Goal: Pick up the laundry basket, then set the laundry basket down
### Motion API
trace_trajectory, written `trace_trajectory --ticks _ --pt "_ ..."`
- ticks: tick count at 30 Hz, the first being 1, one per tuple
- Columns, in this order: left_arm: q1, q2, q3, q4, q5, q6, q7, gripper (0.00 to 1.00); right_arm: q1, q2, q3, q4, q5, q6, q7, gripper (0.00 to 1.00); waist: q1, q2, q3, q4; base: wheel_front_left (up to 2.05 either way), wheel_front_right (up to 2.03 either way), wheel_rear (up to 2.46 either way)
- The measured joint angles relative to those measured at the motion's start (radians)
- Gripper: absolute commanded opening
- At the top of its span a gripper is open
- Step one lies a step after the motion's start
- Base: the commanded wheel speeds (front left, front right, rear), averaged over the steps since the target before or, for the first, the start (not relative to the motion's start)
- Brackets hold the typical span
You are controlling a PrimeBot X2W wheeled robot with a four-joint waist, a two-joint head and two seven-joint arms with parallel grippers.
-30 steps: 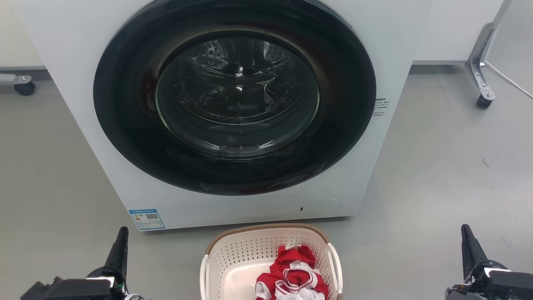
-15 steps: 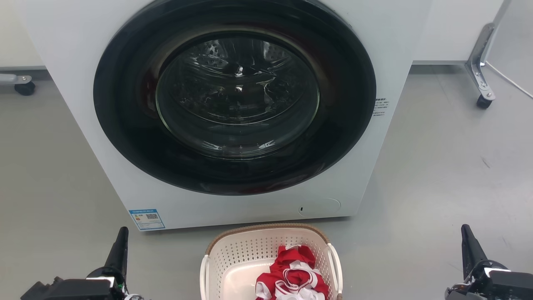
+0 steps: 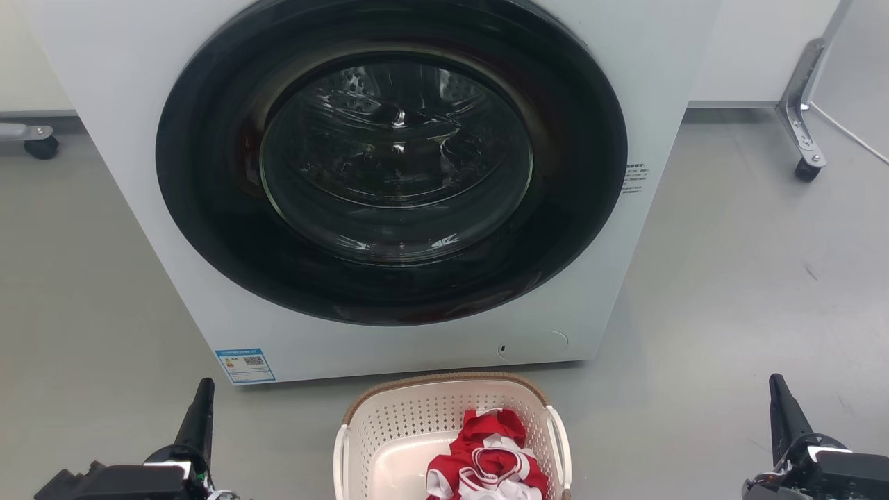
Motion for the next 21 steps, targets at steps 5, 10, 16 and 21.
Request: trace_trajectory --ticks 5,10,16,21 --pt "0.000 0.000 0.000 0.000 0.000 0.000 0.000 0.00 0.000 0.000 0.000 0.000 0.000 0.000 0.000 0.00 0.0000 0.0000 0.000 0.000 0.00 0.00 0.00" --pt "0.000 0.000 0.000 0.000 0.000 0.000 0.000 0.00 0.000 0.000 0.000 0.000 0.000 0.000 0.000 0.00 0.0001 0.0000 0.000 0.000 0.00 0.00 0.00" --pt "0.000 0.000 0.000 0.000 0.000 0.000 0.000 0.00 0.000 0.000 0.000 0.000 0.000 0.000 0.000 0.00 0.0001 0.0000 0.000 0.000 0.00 0.00 0.00" --pt "0.000 0.000 0.000 0.000 0.000 0.000 0.000 0.00 0.000 0.000 0.000 0.000 0.000 0.000 0.000 0.00 0.0001 0.0000 0.000 0.000 0.00 0.00 0.00"
